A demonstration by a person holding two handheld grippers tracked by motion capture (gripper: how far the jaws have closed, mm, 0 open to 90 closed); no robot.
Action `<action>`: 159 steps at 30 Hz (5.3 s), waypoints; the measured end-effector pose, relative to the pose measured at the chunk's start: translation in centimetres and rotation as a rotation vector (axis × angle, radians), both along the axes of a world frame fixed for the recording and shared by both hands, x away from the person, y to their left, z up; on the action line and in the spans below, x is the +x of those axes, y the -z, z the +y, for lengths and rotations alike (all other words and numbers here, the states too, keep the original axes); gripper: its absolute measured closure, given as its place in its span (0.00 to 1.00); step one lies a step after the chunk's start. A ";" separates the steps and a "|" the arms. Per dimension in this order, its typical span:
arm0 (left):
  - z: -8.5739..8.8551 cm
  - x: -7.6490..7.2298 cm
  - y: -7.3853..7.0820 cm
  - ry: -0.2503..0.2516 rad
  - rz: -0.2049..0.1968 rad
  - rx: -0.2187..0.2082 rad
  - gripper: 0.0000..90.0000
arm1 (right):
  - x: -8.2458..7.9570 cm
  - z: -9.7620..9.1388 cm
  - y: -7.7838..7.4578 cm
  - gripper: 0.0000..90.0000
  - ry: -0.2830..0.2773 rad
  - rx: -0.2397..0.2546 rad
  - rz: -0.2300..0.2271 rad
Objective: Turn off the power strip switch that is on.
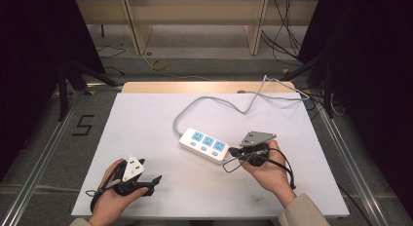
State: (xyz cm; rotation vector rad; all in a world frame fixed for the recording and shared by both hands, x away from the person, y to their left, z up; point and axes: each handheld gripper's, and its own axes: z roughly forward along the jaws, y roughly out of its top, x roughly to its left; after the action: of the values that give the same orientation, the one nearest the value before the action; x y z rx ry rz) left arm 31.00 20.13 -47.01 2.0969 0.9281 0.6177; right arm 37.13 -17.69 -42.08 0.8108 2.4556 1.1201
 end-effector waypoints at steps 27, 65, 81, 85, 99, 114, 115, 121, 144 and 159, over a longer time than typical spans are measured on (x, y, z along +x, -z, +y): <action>0.0 0.0 0.0 0.004 0.004 0.003 0.22 | 1.4 2.4 0.0 1.00 -0.033 -0.016 0.012; -0.1 0.0 0.0 0.008 0.001 0.003 0.22 | 3.8 5.6 -0.3 1.00 -0.069 -0.065 0.053; -0.2 0.0 0.0 0.008 0.001 0.003 0.22 | 4.8 6.8 0.0 1.00 -0.084 -0.094 0.076; -0.1 0.0 0.0 0.011 0.000 0.005 0.22 | 5.1 7.2 -0.1 1.00 -0.089 -0.104 0.078; -0.2 0.0 0.0 0.012 0.001 0.003 0.22 | 5.8 8.2 0.0 1.00 -0.101 -0.113 0.088; -0.2 0.0 0.0 0.012 0.002 0.000 0.22 | 6.4 9.2 -0.1 1.00 -0.104 -0.129 0.106; -0.1 0.0 0.0 0.012 0.002 -0.001 0.22 | 6.5 9.2 -0.1 1.00 -0.106 -0.130 0.106; -0.2 0.0 0.0 0.012 0.002 0.000 0.22 | 6.8 9.4 -0.1 1.00 -0.104 -0.134 0.104; -0.2 0.0 0.0 0.017 -0.001 0.004 0.22 | 8.1 11.3 0.5 1.00 -0.113 -0.173 0.122; -0.2 0.0 0.0 0.016 0.000 -0.002 0.22 | 8.8 12.4 1.6 1.00 -0.109 -0.198 0.148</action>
State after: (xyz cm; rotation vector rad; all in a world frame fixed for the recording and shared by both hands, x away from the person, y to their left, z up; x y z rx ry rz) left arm 30.98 19.91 -47.04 2.1002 0.9107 0.6083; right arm 45.97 -5.33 -43.68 0.7314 2.7097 0.8607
